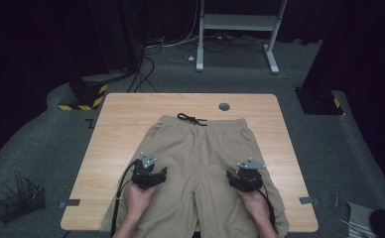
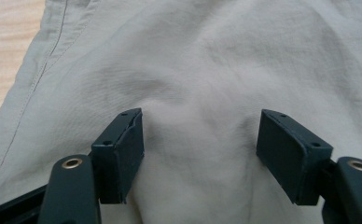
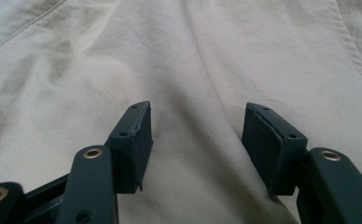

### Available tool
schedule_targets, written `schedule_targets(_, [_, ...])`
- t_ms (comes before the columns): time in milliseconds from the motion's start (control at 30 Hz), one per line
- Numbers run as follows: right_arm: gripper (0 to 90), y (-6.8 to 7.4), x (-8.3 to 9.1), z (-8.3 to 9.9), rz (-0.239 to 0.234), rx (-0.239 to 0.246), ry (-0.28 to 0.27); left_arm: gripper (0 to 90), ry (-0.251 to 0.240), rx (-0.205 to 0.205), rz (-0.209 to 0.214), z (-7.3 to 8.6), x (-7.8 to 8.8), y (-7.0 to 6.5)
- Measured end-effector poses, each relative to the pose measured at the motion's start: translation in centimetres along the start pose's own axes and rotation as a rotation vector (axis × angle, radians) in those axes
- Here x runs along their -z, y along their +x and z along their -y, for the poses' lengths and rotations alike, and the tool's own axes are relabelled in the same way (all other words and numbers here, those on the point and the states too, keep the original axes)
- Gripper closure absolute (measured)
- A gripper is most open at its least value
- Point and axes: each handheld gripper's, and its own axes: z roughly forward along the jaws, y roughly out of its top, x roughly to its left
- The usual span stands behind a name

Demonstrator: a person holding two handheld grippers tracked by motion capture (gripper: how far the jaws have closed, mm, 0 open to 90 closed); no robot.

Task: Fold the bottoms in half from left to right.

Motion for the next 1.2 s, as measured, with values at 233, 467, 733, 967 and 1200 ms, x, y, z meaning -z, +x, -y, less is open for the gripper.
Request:
schedule_targets(233, [42.5,1.4,2.0,1.8,-0.018,0.017,0.002,32.4,0.001,0.006,-0.003,2.0,2.3,-0.9])
schedule_targets(467, [42.5,2.6,3.6,3.2,-0.029,0.028,0.005,32.5,0.001,0.019,-0.023,4.0,4.6,-1.8])
schedule_targets(733, [42.8,3.6,4.7,4.1,-0.056,0.056,0.01,31.7,-0.003,-0.013,0.008,5.5,6.2,-2.4])
schedule_targets(967, [39.0,2.7,4.7,1.9,-0.078,0.045,-0.032,31.0,0.003,-0.053,0.059,3.0,5.9,-1.3])
schedule_targets(1200, [34.8,0.5,1.3,-1.9,-0.057,-0.011,-0.045,27.2,0.006,0.012,0.119,-2.5,3.3,2.9])
